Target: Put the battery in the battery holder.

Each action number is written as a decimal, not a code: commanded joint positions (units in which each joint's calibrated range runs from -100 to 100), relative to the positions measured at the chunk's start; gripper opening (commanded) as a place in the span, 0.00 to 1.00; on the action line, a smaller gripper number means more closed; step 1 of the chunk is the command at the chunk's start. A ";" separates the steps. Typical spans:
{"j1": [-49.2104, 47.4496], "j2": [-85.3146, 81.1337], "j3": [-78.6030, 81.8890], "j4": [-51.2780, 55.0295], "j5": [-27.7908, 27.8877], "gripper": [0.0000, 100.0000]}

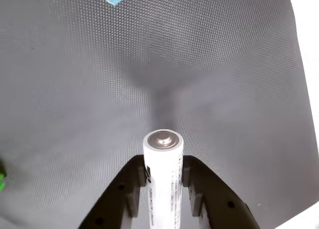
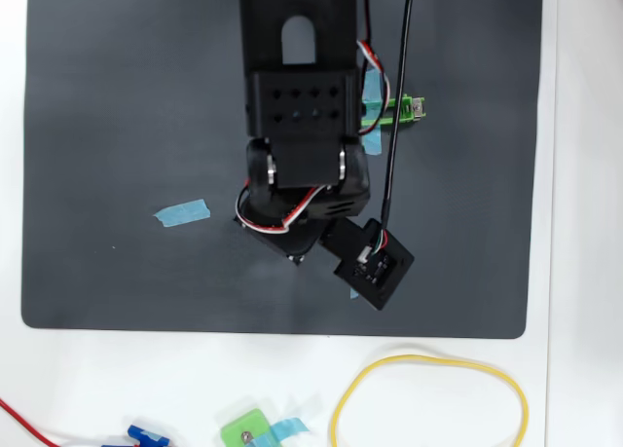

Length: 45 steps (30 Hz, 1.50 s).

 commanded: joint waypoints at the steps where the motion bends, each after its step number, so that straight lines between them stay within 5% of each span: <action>1: -1.83 -5.37 -0.80 3.31 2.48 0.00; 8: -6.30 -6.65 -0.80 8.90 7.64 0.00; 45: -21.86 -6.99 -0.89 20.53 8.06 0.00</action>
